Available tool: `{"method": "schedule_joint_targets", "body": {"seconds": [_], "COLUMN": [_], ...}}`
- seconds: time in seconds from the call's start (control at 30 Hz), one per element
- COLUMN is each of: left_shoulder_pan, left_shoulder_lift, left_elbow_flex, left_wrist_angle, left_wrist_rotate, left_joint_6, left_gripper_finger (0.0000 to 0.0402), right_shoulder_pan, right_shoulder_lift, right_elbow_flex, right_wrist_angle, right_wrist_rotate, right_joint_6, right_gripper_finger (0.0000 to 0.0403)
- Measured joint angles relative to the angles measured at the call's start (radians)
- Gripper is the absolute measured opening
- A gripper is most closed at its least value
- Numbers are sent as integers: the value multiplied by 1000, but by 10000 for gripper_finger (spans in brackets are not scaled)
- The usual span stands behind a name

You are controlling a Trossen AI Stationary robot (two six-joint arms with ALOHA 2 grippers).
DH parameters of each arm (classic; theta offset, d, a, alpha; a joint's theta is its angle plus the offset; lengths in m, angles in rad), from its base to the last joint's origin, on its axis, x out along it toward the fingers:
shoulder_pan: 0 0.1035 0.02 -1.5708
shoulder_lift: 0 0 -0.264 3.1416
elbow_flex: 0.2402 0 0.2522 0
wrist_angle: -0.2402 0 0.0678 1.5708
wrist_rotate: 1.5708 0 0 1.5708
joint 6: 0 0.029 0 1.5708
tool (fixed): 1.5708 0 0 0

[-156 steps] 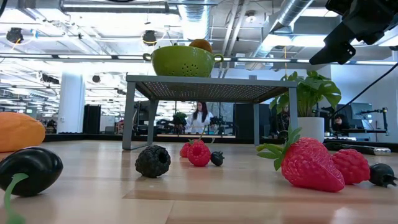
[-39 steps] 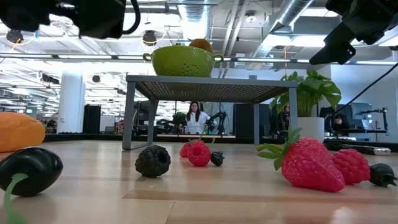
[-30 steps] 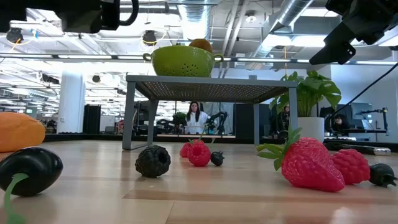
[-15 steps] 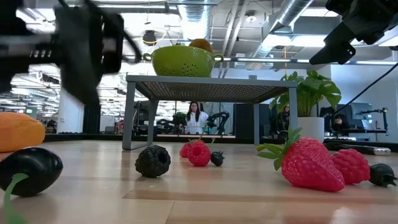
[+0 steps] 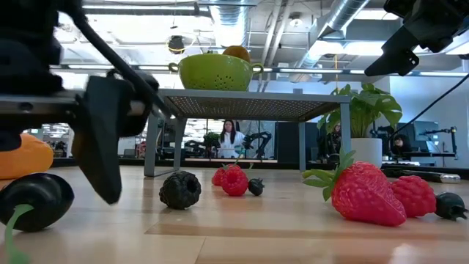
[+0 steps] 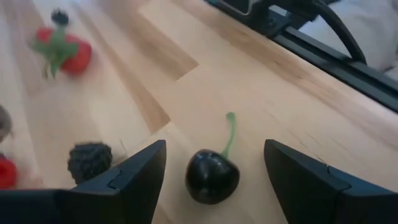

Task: Pick & Place Fruit
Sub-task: Put the black cherry into the green strainer bowl on the shelf

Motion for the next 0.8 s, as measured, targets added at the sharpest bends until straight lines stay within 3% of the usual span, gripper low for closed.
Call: {"method": "schedule_joint_targets", "body": {"seconds": [0.4,0.8], "left_shoulder_pan": [14,14], "left_shoulder_lift": [0,4], "left_elbow_flex": [-67,-74], "left_wrist_angle": [10,48], "left_wrist_rotate": [34,36], "left_joint_6": [-159,-168], "left_gripper_finger": [261,240], "right_shoulder_pan": [0,0], "right_shoulder_lift": [0,0], "right_elbow_flex": [0,0], "right_wrist_angle": [0,0], "right_wrist_rotate": [0,0], "right_joint_6": [0,0], "right_gripper_finger": [301,301]}}
